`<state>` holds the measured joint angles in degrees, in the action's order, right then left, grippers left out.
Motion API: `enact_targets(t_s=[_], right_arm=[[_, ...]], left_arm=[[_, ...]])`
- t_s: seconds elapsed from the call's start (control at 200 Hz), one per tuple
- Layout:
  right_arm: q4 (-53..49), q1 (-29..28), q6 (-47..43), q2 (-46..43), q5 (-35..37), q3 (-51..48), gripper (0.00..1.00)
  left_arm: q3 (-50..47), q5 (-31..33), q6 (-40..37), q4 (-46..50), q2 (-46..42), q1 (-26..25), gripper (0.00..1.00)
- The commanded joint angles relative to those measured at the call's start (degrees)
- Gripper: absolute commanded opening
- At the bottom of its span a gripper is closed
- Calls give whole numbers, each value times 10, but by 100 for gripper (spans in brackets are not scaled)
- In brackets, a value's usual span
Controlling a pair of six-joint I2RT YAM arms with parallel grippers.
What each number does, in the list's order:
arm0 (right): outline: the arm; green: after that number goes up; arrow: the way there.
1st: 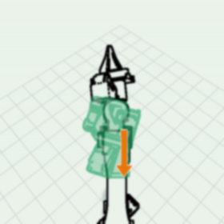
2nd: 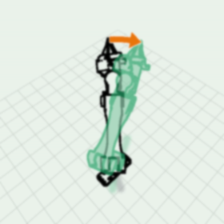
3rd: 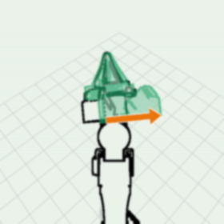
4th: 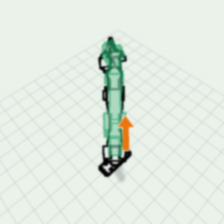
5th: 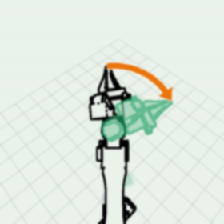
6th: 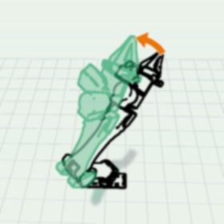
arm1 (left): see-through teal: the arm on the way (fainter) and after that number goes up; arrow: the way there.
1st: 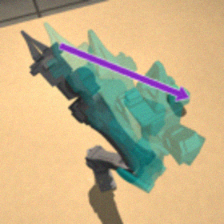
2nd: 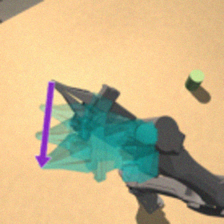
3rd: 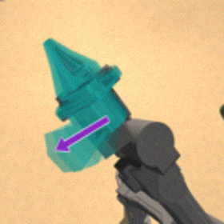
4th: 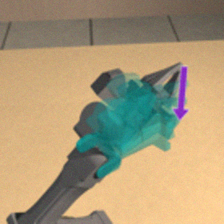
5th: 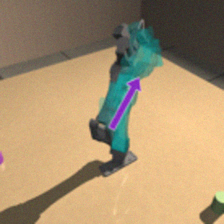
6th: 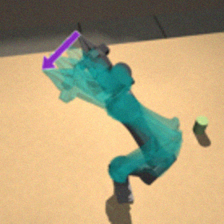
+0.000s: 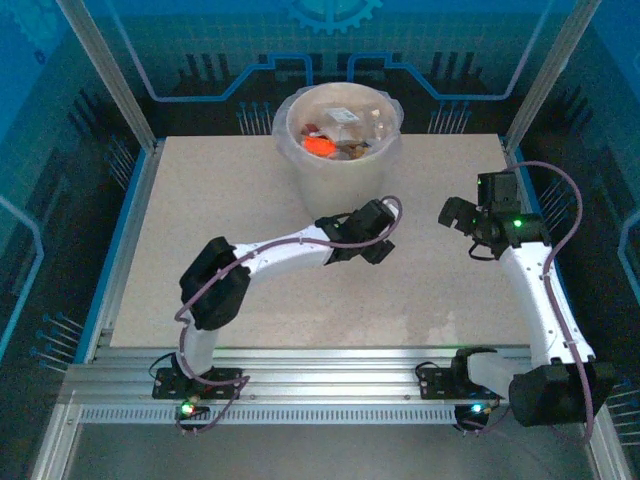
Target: Put the plastic bottles in the bin
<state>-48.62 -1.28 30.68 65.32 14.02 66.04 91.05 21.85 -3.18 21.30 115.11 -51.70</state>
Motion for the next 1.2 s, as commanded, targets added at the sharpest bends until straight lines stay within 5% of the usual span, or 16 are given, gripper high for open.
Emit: enact_targets(t_s=[0.0,1.196], right_arm=[[9,11,8,-11,-7,-6,100],[36,13,5,-27,-25,-31,100]], left_arm=[[54,53,-17,88,38,-4,80],[193,129,-60,151,186,16,87]])
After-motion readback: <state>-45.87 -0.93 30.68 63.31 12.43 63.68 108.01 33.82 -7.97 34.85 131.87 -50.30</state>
